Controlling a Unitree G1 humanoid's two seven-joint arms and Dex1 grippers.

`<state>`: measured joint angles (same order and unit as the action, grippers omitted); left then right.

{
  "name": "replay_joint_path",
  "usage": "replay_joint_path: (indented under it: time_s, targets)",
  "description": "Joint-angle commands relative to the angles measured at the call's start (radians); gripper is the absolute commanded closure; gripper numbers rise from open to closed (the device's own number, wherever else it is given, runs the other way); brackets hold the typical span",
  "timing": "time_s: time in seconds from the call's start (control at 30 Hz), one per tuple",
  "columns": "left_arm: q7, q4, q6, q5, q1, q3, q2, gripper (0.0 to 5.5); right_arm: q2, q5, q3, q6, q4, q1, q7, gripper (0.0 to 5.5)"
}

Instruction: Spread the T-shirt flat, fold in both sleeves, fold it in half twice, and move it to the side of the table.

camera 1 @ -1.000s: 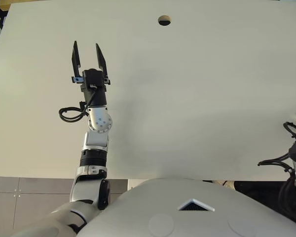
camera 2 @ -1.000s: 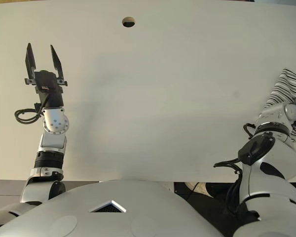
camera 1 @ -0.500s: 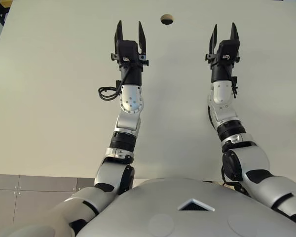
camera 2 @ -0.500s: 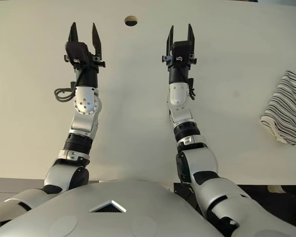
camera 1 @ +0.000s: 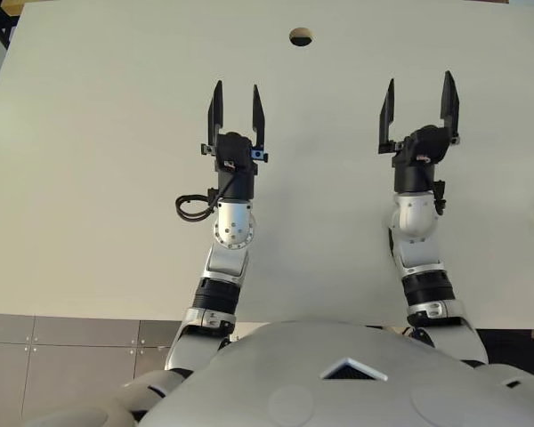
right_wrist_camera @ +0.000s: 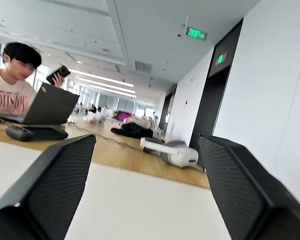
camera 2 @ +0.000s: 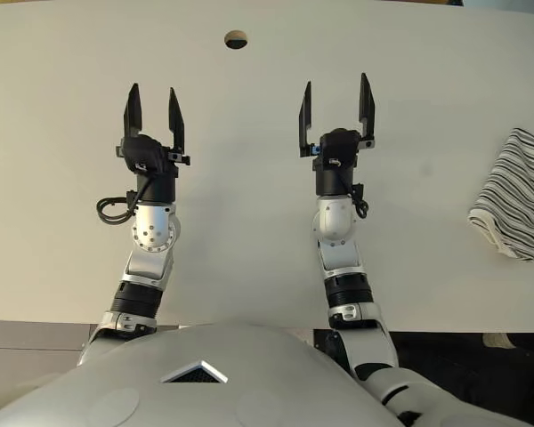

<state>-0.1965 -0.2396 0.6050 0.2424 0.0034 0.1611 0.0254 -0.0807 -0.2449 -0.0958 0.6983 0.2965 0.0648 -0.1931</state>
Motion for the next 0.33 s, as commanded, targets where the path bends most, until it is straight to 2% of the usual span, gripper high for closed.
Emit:
replay_joint_path:
  time_s: [0.03,0.13,0.33]
  targets:
    - [0.036,-0.003,0.026,-0.008,0.005,0.021,-0.004,2.37,0.004,-0.029,-0.007,0.008,-0.006,0.003,-0.004,1.69]
    - [0.016,-0.017,0.043,-0.005,-0.008,0.011,0.008,2.1,0.005,-0.031,-0.001,0.013,0.013,0.015,-0.007,1.69]
    - [-0.001,-0.036,0.049,0.019,-0.022,0.014,0.023,2.1,0.003,-0.024,0.006,0.025,0.015,0.02,-0.004,1.69]
